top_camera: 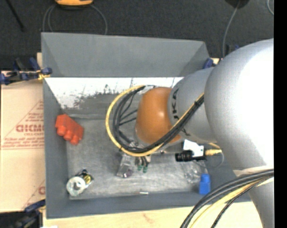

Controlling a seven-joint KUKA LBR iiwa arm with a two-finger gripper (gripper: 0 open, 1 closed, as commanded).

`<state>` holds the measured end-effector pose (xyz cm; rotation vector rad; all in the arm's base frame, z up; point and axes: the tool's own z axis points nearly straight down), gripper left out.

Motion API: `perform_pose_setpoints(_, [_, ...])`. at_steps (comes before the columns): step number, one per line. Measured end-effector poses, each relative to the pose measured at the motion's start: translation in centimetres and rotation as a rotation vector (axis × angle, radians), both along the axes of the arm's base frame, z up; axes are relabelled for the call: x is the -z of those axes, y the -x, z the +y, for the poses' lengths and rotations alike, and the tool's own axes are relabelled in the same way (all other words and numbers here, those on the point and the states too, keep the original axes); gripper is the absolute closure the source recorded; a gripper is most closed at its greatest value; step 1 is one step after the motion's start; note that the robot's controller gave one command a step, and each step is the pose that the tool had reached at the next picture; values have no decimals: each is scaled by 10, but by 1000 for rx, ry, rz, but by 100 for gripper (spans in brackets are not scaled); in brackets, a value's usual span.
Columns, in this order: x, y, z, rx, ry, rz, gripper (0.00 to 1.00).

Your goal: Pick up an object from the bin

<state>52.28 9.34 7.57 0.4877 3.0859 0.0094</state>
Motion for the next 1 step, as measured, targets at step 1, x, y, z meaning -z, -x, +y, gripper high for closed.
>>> perform_pose_setpoints(1, [-157,2,15,-7,0,7,100])
